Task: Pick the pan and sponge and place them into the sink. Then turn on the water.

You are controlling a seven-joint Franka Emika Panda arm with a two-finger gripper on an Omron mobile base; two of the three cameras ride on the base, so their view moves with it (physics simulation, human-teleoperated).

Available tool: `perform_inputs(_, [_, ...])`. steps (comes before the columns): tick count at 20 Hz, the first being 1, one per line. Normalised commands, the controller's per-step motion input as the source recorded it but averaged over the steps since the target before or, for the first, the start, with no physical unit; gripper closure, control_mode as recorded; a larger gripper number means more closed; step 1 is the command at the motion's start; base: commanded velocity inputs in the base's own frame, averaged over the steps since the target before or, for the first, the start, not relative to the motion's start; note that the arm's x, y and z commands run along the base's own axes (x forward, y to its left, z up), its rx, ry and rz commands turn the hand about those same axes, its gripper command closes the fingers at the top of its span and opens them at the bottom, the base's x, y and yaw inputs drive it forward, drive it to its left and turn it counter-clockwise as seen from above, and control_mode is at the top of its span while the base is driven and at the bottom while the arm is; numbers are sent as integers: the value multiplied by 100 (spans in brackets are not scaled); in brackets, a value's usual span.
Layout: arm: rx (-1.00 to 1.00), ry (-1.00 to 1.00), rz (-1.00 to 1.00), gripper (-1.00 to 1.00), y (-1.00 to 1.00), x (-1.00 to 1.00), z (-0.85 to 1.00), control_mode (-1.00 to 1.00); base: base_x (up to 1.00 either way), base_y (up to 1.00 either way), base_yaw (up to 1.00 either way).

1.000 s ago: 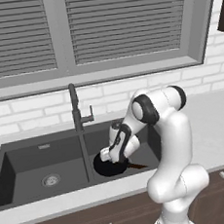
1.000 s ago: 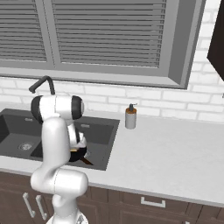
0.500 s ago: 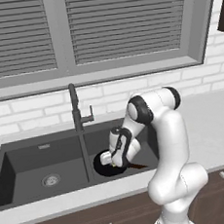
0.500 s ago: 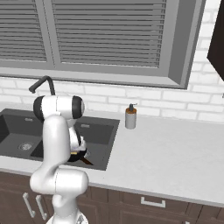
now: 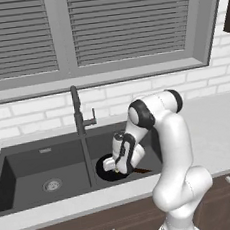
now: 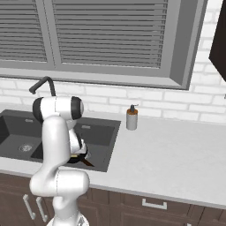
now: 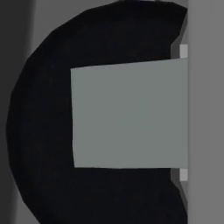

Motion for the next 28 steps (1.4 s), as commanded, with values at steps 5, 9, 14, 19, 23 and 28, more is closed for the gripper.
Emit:
perform_inputs(5, [0,0,0,-100,0,0,5,-100,0,0,0])
perform_inputs(9, [0,0,0,-100,0,0,23,-100,0,0,0])
perform_inputs(14, [0,0,0,-100,0,0,57,-100,0,0,0])
perform_inputs(19, [1,0,0,-100,-2,0,73,-100,0,0,0])
perform_inputs(23, [0,0,0,-100,-3,-5,77,-100,0,0,0])
perform_inputs(28, [0,0,0,-100,0,-10,78,-100,0,0,0])
